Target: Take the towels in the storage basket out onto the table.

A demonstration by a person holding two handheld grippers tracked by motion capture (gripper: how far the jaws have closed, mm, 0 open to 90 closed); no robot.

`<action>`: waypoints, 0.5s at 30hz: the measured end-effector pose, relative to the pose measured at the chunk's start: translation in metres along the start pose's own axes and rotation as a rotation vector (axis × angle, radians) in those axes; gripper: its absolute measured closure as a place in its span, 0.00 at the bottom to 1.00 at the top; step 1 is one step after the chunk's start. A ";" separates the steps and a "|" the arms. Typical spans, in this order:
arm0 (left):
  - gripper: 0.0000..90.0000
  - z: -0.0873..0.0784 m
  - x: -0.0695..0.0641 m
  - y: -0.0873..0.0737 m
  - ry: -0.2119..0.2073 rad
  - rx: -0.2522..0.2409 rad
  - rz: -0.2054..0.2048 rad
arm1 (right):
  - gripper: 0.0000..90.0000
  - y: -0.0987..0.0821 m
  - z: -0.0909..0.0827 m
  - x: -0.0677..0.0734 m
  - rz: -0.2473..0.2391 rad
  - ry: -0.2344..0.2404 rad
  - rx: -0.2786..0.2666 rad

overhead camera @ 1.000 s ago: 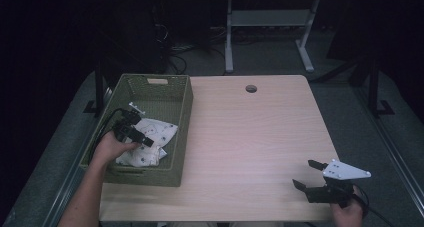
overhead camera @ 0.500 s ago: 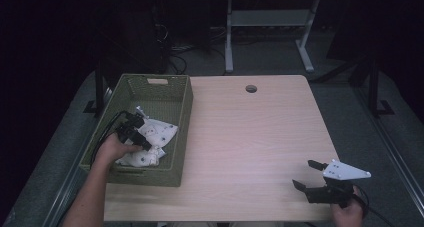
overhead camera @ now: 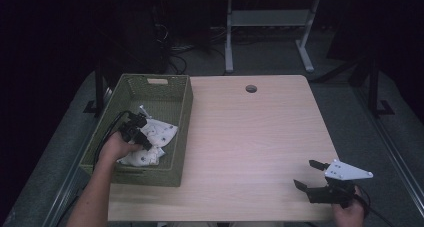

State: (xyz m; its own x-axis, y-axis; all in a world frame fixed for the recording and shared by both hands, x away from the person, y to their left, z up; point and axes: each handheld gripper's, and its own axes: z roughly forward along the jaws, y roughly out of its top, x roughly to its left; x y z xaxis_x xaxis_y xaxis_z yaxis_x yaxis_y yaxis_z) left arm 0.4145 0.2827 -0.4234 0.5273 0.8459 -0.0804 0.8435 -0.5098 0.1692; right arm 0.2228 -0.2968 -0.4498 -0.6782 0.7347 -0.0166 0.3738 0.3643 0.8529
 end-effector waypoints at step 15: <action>0.85 -0.004 0.000 -0.002 -0.036 -0.015 -0.020 | 0.16 0.000 -0.002 0.000 0.002 -0.007 -0.005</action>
State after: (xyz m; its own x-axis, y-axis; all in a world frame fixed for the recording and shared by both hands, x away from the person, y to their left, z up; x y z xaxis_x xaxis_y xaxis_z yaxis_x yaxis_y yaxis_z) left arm 0.4124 0.2849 -0.4204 0.5140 0.8495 -0.1192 0.8524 -0.4903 0.1816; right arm 0.2216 -0.2977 -0.4488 -0.6730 0.7394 -0.0182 0.3724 0.3601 0.8553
